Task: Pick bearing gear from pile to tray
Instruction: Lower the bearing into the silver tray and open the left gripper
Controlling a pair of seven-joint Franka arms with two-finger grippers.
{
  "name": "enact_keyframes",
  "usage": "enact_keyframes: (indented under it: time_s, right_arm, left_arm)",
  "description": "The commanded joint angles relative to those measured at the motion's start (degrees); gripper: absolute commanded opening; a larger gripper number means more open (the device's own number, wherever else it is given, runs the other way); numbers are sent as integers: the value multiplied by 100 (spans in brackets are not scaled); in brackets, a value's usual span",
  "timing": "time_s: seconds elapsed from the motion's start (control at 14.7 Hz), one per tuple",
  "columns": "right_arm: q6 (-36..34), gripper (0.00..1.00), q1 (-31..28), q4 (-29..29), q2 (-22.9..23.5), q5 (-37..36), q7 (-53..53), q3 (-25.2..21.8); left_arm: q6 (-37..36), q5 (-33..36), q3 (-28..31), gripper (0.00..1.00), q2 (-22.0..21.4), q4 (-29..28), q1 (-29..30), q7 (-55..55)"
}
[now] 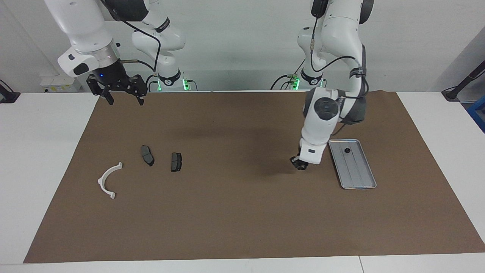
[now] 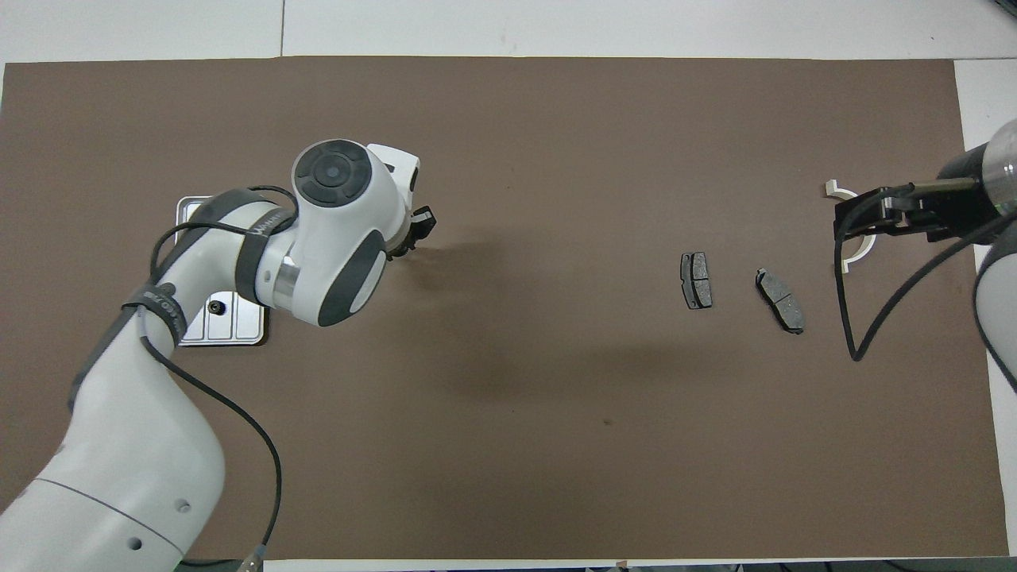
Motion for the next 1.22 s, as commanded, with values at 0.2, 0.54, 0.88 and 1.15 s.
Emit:
enact_keyframes:
  time_s: [0.2, 0.54, 0.88, 1.15]
  right_arm:
    - [10, 100, -87, -188, -78, 99, -158, -29]
    - [54, 100, -61, -179, -87, 46, -158, -29]
    - [45, 100, -43, -170, -95, 11, -149, -38]
    - [36, 100, -17, -135, -95, 2, -140, -29]
  left_arm:
    - [59, 39, -67, 14, -222, -393, 1508, 2768]
    - [728, 39, -67, 16, -231, -937, 1765, 3071]
    - [1290, 30, -67, 18, -345, -1473, 1783, 3062]
    - [1317, 21, -67, 76, -372, -1527, 1783, 3036]
